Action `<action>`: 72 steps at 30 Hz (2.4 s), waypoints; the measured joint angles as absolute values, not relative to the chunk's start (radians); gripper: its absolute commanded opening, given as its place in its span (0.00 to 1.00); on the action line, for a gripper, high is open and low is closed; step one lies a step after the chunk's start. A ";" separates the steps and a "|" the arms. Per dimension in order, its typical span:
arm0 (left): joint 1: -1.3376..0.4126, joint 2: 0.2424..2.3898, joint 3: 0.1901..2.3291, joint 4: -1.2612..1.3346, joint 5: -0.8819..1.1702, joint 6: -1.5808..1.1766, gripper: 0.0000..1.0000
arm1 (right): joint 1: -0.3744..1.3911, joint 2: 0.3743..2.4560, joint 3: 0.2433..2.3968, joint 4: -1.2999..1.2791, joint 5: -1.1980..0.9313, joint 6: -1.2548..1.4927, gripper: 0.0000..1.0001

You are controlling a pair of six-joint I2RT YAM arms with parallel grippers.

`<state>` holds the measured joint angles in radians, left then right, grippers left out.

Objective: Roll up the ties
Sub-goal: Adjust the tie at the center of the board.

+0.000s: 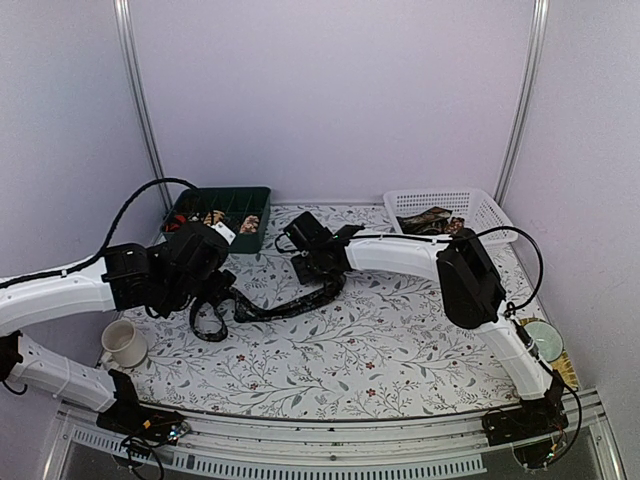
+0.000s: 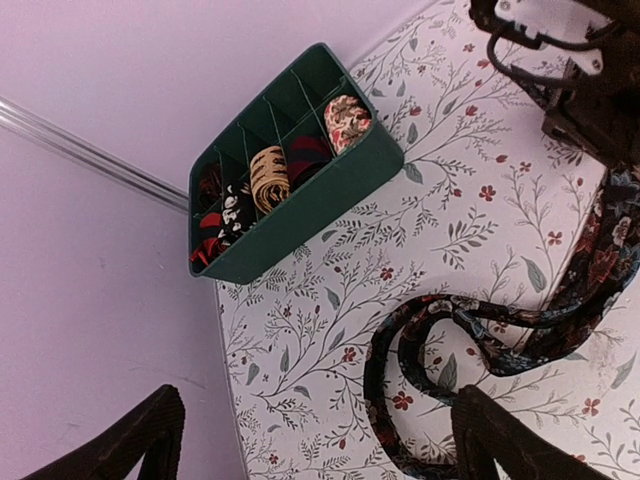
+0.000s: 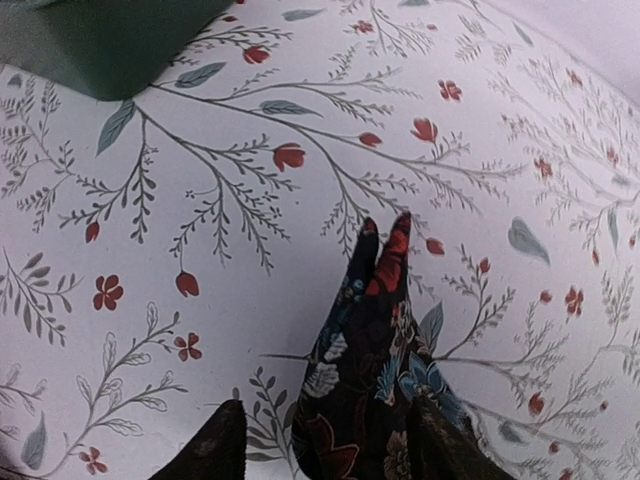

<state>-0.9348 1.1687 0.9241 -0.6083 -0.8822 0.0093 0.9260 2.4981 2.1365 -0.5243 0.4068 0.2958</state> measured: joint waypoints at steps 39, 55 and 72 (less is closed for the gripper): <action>-0.931 1.140 0.898 -0.495 -0.879 0.105 0.92 | 0.921 1.361 0.447 0.410 0.470 1.026 0.14; -0.919 1.215 0.917 -0.484 -0.832 0.134 0.97 | 0.921 0.936 0.377 -0.057 0.436 1.275 0.59; -0.608 1.309 0.884 -0.504 -0.203 0.045 1.00 | 0.820 1.494 0.901 -0.058 0.199 0.811 0.66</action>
<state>-0.6083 1.3094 0.8841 -0.5037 -0.2031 0.0452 0.8200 1.4940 0.9012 -0.0582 0.1989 0.8112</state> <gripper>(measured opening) 0.998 0.672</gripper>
